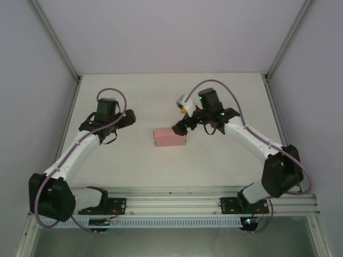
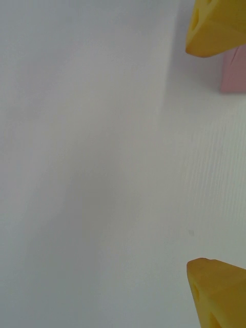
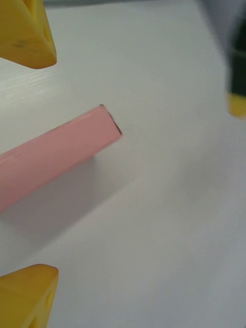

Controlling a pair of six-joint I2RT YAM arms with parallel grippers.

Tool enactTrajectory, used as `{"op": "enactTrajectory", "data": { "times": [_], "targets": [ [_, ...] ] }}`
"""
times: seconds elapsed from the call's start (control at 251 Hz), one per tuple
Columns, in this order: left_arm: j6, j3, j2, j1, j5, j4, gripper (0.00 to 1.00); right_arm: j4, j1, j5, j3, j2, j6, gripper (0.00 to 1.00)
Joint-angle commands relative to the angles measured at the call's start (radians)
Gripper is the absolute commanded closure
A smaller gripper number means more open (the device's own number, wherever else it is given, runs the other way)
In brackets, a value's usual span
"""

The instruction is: Assemble paper box

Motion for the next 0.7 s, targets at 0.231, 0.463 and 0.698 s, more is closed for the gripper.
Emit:
{"op": "enactTrajectory", "data": {
  "times": [0.231, 0.463, 0.698],
  "targets": [
    [0.063, -0.057, -0.067, 0.043, -0.055, -0.047, 0.00, -0.537, 0.136, 0.260, 0.414, 0.385, -0.675, 0.01],
    [0.075, -0.072, -0.077, 0.050, -0.052, -0.050, 0.00, -0.671, 0.172, 0.292, 0.566, 0.569, -0.710, 0.11],
    [0.084, -0.078, -0.098, 0.052, -0.054, -0.044, 0.00, -0.565, 0.196, 0.401, 0.518, 0.583, -0.640, 0.49]
  ]
}}
